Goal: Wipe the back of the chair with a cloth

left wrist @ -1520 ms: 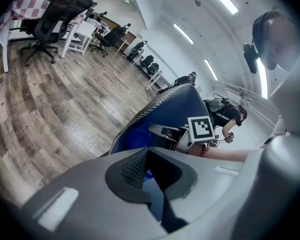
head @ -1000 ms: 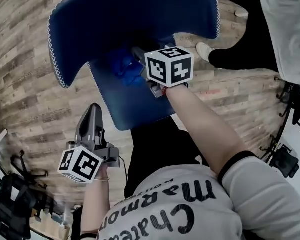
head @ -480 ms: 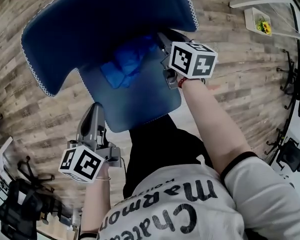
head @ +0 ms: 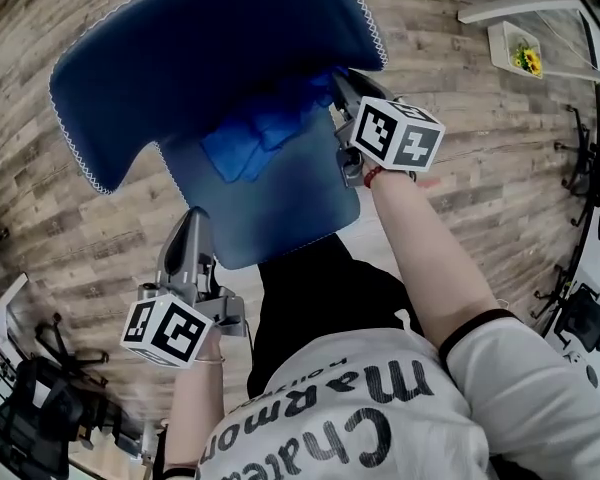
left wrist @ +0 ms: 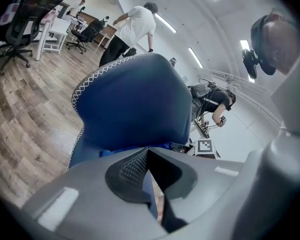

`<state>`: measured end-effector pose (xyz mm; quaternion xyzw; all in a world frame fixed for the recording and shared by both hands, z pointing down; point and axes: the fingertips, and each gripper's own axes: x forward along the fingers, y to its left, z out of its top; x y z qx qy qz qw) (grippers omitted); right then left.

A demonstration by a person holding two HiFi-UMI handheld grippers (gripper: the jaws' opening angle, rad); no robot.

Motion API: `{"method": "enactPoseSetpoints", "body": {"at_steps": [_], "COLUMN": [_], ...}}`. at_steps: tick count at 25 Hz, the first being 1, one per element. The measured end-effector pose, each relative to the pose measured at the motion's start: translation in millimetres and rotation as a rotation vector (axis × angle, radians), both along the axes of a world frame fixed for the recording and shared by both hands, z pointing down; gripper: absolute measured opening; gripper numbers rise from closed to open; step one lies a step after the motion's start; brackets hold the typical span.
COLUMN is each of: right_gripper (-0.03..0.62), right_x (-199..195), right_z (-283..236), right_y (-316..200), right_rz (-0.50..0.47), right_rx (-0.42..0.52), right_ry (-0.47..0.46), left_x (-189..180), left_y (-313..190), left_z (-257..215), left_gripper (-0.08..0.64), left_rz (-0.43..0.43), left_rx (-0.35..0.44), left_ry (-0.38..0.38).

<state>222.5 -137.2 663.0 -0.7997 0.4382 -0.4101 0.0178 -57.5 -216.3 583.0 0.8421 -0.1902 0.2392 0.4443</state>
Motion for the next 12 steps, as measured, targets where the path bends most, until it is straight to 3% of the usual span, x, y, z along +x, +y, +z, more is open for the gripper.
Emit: {"method": "enactPoseSetpoints", "body": {"at_steps": [4,12], "right_gripper": [0.071,0.071], "right_x": [-27.8,-132.2], "right_z": [12.5,37.9], "right_y": [-28.1,-113.5], "right_rz": [-0.089,-0.395], "right_rx": [-0.014,-0.034], "right_ry": [-0.026,-0.094], "left_x": [-15.6,-77.1], "left_y": [-4.6,-19.6], "left_z": [3.5,18.5], "left_gripper": [0.008,0.008], "left_rz": [-0.055,-0.212], "left_rx": [0.002,-0.023], "left_ry": [-0.009,-0.045]}}
